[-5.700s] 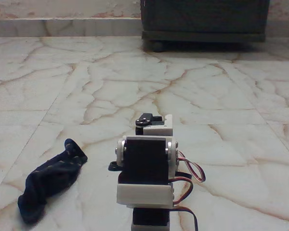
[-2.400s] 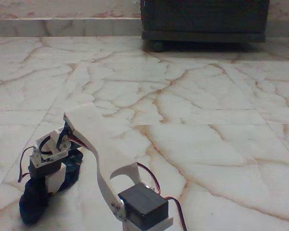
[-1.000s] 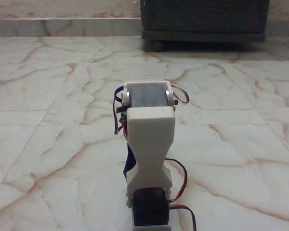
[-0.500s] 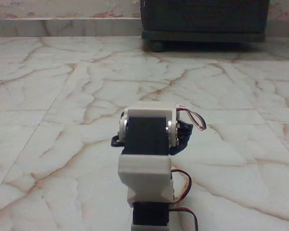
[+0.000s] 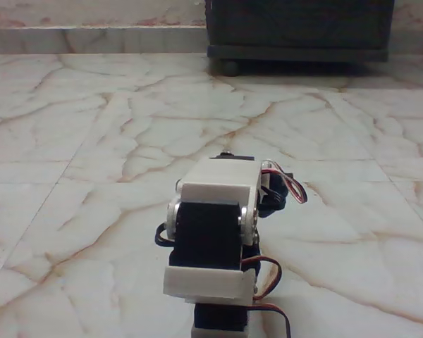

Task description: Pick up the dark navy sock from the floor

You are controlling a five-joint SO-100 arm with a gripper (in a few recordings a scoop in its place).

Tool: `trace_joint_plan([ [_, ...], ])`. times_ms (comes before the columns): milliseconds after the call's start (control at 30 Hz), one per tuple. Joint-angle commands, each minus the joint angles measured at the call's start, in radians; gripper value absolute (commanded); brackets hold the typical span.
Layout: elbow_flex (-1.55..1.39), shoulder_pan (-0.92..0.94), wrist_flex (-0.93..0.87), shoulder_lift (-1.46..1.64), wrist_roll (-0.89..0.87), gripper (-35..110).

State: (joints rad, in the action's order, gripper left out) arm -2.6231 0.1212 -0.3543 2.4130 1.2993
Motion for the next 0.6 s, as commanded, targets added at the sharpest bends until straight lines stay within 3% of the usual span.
trace_joint_plan([
  [0, -0.041, -0.011, 0.101, 0.044, 0.014, 0],
  [367, -0.453, -0.117, 0.881, 0.044, 0.069, 0],
  [567, -0.46, -0.106, 1.017, 0.044, 0.077, 0],
])
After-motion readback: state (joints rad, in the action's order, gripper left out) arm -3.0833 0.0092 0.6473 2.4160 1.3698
